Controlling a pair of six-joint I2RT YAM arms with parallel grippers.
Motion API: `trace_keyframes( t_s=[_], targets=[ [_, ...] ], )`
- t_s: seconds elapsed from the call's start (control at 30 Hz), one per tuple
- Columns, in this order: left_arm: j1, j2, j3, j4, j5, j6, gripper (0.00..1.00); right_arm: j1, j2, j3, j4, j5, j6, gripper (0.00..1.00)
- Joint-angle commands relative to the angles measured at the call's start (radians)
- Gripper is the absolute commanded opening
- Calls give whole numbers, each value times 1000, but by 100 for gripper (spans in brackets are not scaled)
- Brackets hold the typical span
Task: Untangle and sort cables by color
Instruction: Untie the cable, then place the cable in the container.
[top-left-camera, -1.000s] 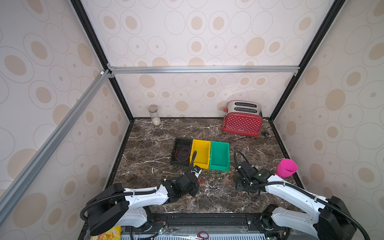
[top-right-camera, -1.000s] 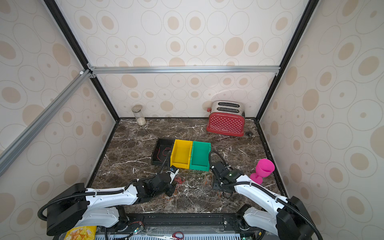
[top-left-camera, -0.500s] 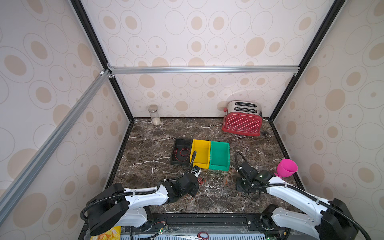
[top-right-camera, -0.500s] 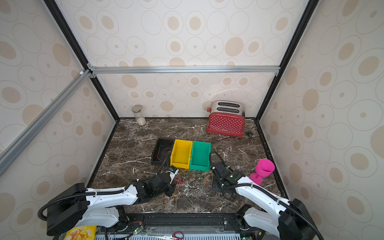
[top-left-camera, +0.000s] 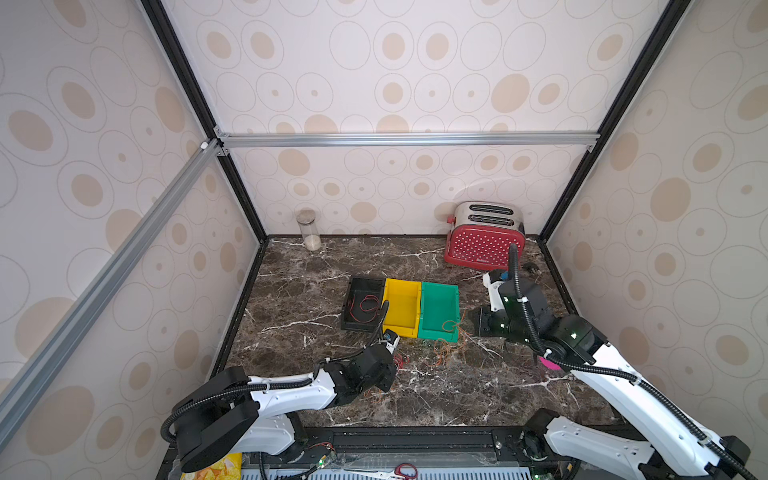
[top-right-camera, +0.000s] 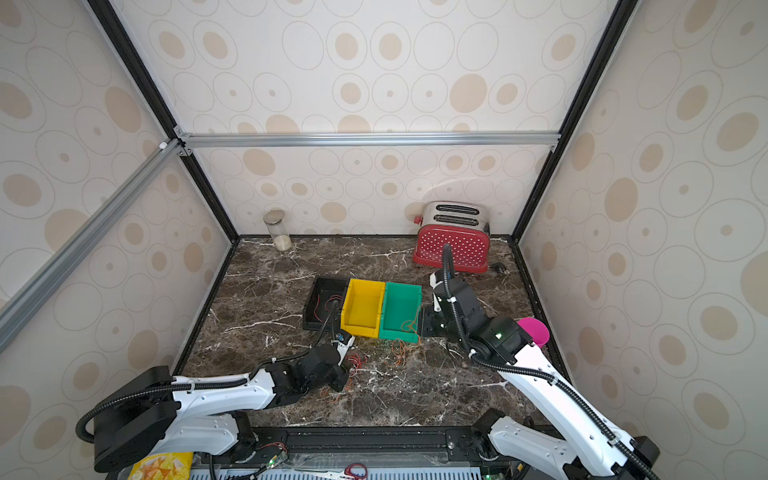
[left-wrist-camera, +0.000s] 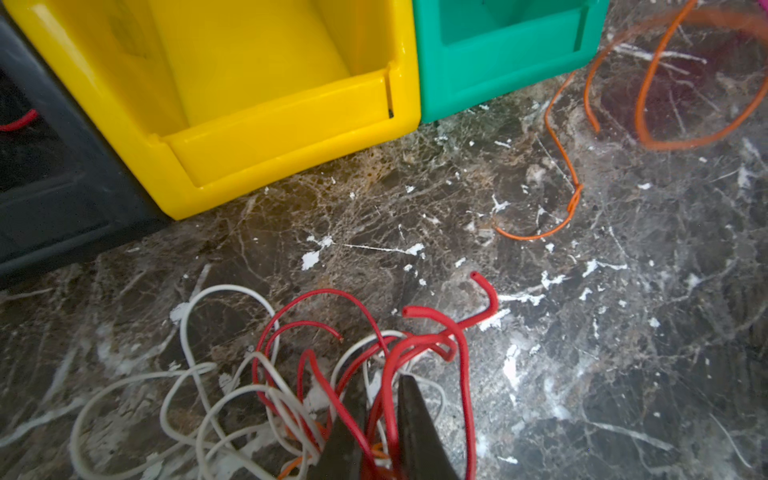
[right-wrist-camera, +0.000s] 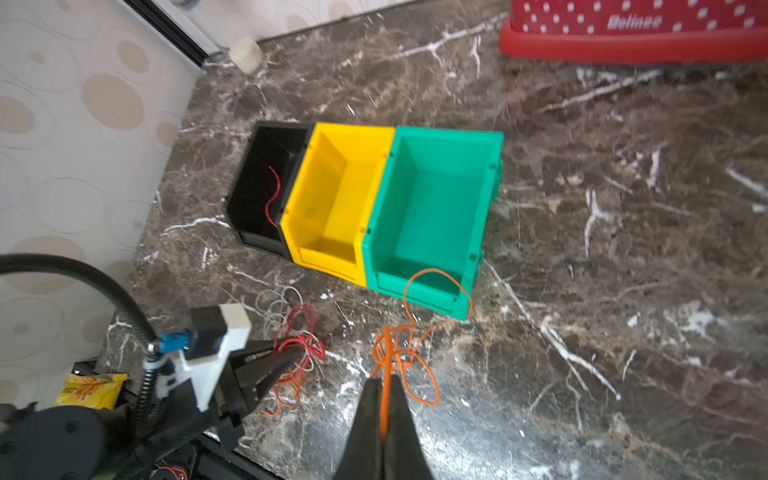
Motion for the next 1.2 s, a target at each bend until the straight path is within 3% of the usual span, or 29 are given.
trace_keyframes(
  t_s=[0.0,0.27,0.43,1.0,1.17],
  targets=[
    [11,-7,-9,14,-4,-22,16,4,52,106,13,-10,-95,0],
    [17,-22,-17,16,-2,-22,16,4,206,383,20,-13,-196,0],
    [23,-28,-22,18,-3,-20,16,3,268,464,26,18,-235,0],
    [30,-10,-27,34,17,-23,16,-88,369,391,118,139,-269,0],
    [31,2,-27,38,21,-28,16,-102,379,360,147,118,-257,0]
  ],
)
